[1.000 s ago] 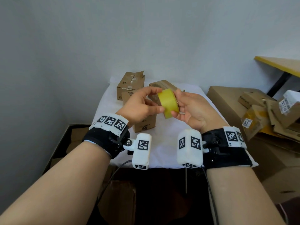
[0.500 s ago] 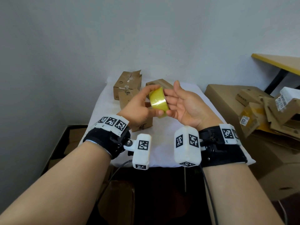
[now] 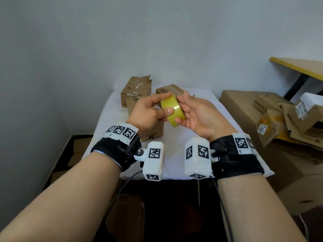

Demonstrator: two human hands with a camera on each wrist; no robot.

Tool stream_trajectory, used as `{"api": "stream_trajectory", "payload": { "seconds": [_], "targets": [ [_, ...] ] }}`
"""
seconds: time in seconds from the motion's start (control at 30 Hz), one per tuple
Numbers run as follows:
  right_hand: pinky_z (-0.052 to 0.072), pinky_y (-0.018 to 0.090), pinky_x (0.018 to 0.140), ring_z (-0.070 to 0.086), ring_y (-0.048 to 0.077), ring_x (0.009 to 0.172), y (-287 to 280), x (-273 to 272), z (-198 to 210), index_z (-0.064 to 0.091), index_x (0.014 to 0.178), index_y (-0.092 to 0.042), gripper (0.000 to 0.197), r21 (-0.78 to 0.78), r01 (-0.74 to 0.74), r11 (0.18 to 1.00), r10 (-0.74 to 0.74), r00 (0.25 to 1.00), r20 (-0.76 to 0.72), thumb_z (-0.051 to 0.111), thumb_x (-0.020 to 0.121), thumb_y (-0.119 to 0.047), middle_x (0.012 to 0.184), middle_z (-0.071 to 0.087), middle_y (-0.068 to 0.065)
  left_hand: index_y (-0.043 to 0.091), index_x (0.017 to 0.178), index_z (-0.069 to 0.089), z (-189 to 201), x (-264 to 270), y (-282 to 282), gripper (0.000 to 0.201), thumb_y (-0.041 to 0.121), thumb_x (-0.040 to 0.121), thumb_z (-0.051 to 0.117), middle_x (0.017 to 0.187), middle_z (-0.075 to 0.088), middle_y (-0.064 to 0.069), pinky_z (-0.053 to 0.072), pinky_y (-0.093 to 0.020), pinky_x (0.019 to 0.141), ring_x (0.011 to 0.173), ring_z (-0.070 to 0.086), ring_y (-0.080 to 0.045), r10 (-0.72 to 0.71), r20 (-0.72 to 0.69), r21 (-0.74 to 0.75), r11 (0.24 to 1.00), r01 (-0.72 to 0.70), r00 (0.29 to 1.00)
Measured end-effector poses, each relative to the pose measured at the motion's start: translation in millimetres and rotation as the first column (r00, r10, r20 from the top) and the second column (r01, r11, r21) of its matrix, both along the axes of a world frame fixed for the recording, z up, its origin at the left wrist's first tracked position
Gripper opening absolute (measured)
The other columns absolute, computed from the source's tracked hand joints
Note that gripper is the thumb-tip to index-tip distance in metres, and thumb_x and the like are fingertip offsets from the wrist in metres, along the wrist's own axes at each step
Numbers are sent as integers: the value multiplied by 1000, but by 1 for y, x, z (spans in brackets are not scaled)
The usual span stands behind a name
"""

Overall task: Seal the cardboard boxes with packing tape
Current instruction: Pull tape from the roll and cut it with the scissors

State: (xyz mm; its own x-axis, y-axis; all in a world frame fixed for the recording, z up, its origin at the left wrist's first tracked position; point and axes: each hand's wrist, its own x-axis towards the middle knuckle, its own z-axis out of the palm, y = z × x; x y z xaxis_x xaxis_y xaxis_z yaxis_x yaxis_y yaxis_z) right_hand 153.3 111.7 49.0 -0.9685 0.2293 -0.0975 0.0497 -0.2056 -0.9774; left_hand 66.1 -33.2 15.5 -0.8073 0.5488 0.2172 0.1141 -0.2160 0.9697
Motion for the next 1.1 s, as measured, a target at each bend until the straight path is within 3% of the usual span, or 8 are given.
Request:
{"api": "stream_trajectory", "payload": {
  "seconds": [0.17,0.3,0.5,0.6,0.7,0.87,0.97,1.1],
  "targets": [
    [57,27,71,72,20,109,2,4,-1,67,125,-17,36,99,-7,995,7,1000,3,47,106,-41,119,75,5,8,99,75,0,-8,-3,12,5,90,69,85,71,-9,56,-25,56,66,60,-17,88,163,64,993,-100,983],
    [56,28,73,74,18,99,3,5,-2,72,114,-23,22,121,-19,992,21,1000,-17,53,105,-31,116,76,5,4,107,71,-3,-13,-1,18,5,90,69,96,70,-13,55,-27,65,76,59,-23,96,192,102,988,-117,977],
    [58,28,71,71,17,90,5,3,-6,74,110,-21,18,206,-9,979,10,1000,-1,58,103,-24,102,76,2,5,109,67,3,-13,0,17,1,92,64,98,67,-10,55,-22,63,74,61,-16,95,229,173,975,-137,969],
    [59,29,76,71,14,90,4,2,-10,73,103,-22,9,280,-15,960,15,1000,0,65,99,-21,100,76,-1,10,115,67,-1,-11,0,25,1,91,67,112,68,-10,56,-27,70,85,65,-20,119,135,118,984,-136,984],
    [59,30,78,71,14,92,6,1,-13,71,107,-19,10,323,-3,947,1,1000,5,68,97,-19,105,75,0,11,123,61,0,-7,1,37,-2,90,68,118,65,-8,59,-30,72,86,68,-16,96,13,54,994,-96,995],
    [61,37,77,74,25,102,6,-1,-14,68,123,-13,35,189,-20,982,7,997,72,61,101,-39,113,76,10,15,130,58,0,-6,2,51,-9,86,69,113,62,-1,60,-34,74,79,63,-23,29,-126,-34,999,-34,992],
    [62,38,75,74,27,98,6,-1,-16,67,110,-12,20,171,10,985,-25,996,82,61,102,-29,107,76,9,19,129,59,-2,-5,4,57,-10,82,71,109,59,-1,60,-43,83,82,62,-27,-12,-184,-79,997,-3,983],
    [62,34,73,71,25,92,7,-2,-18,62,101,-10,4,211,36,977,-49,997,56,61,102,-14,102,71,10,19,131,56,-5,-4,8,66,-6,75,79,117,51,-6,60,-41,83,82,63,-21,17,-271,-126,991,-53,962]
  ]
}}
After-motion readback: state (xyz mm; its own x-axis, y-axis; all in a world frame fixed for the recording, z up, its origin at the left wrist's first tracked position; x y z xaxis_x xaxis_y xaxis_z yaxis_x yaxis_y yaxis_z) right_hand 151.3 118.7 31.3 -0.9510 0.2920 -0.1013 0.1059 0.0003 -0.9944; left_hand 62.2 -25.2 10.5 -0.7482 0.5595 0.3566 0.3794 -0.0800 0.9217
